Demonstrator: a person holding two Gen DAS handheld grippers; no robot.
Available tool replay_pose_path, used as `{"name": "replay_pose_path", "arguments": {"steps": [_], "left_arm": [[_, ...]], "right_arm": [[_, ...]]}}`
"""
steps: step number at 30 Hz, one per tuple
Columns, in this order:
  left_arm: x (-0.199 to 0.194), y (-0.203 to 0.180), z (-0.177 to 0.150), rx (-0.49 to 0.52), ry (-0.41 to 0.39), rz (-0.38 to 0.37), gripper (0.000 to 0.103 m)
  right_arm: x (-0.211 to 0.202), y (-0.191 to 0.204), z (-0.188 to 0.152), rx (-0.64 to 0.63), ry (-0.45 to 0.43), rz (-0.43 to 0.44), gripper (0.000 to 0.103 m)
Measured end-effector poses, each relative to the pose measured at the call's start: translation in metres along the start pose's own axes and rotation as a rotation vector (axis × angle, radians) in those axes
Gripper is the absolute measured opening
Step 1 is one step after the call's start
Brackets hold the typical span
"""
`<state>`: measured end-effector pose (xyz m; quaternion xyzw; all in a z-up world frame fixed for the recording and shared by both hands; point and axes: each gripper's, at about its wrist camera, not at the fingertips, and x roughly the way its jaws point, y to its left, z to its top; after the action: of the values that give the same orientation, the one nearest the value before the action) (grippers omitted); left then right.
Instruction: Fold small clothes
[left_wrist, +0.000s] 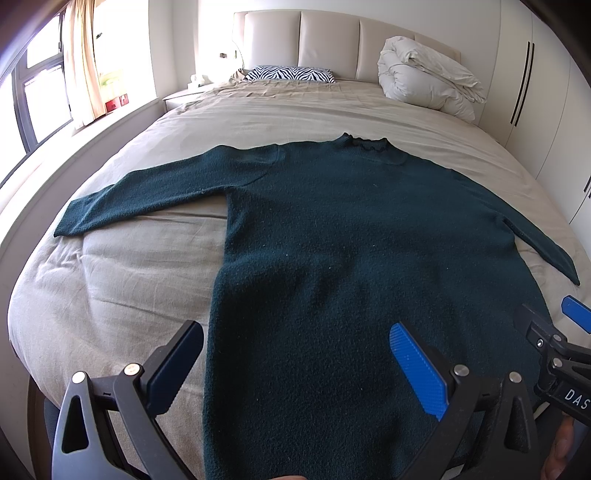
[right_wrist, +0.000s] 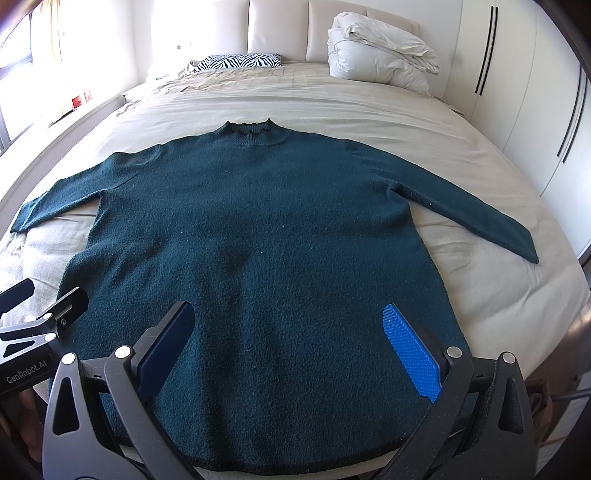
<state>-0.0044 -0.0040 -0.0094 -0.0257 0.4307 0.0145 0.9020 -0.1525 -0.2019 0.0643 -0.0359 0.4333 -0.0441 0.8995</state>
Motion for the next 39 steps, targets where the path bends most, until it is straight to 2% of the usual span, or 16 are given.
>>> {"name": "replay_pose_path", "arguments": {"steps": [39], "left_arm": [[0.0028,-0.0013,-0.0046,0.0,0.006,-0.005,0.103]], "right_arm": [[0.0028,0.0011,-0.0049,0.001,0.005,0.0,0.103]]}}
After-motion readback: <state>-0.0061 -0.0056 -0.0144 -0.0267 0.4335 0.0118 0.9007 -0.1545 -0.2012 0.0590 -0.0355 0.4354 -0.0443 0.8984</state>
